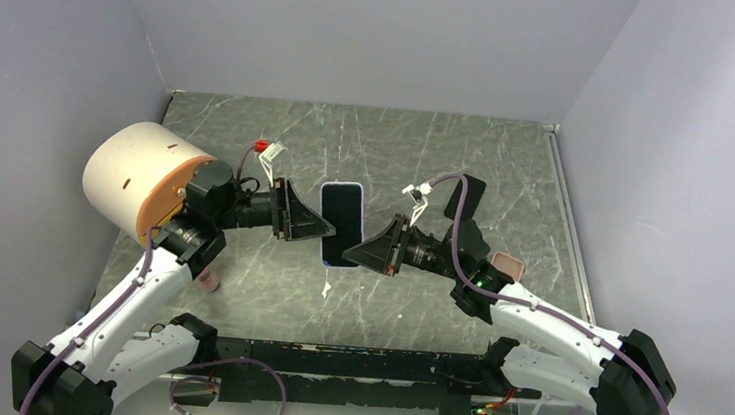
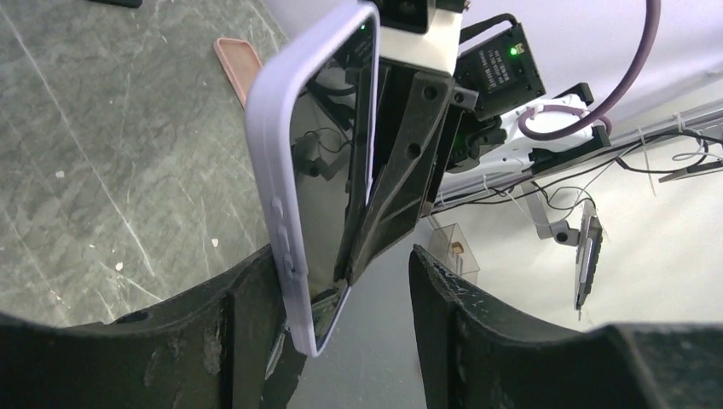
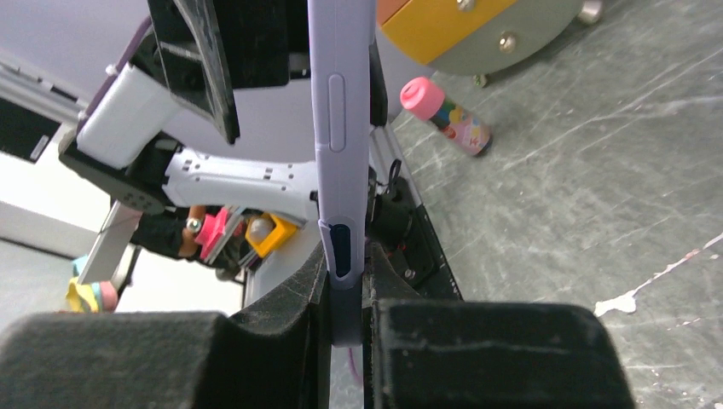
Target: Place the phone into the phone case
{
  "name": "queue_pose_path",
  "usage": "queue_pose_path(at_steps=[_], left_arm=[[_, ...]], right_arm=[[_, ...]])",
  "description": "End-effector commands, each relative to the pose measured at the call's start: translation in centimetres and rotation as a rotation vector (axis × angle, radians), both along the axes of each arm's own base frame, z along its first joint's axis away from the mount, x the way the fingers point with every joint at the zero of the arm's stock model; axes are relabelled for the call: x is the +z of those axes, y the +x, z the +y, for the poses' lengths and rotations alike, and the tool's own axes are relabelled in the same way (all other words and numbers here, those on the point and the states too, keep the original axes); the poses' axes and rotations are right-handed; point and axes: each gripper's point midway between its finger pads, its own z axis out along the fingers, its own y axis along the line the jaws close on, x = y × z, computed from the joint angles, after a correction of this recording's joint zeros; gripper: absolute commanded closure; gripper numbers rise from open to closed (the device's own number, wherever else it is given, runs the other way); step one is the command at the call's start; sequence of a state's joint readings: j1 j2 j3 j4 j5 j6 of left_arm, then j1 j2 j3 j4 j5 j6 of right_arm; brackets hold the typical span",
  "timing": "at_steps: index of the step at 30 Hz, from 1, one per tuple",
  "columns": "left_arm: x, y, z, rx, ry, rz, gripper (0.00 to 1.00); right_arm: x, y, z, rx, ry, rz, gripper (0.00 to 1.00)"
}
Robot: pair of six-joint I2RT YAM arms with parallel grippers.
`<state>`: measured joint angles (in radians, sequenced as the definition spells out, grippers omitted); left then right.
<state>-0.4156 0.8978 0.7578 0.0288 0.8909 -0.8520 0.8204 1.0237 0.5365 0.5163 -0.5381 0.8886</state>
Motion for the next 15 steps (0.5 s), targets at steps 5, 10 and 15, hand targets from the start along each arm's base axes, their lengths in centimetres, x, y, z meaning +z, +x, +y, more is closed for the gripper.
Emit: queue_pose_path(at_steps=[5, 10, 15], left_arm=[[0.4, 0.1, 0.4, 0.045, 0.017, 0.001, 0.44], [-0.4, 0.6, 0.3, 0.059, 0.030, 0.023, 0.49], [-1.4, 0.9, 0.3, 0.065, 0.059, 0.058, 0.58]], right_arm=[[5.2, 1.8, -0.5, -0.110, 0.151, -0.077, 1.00], [4.8, 2.0, -0.2, -0.109, 0.148, -0.056, 1.00], [4.5, 2.3, -0.2, -0.126, 0.138, -0.051, 1.00]])
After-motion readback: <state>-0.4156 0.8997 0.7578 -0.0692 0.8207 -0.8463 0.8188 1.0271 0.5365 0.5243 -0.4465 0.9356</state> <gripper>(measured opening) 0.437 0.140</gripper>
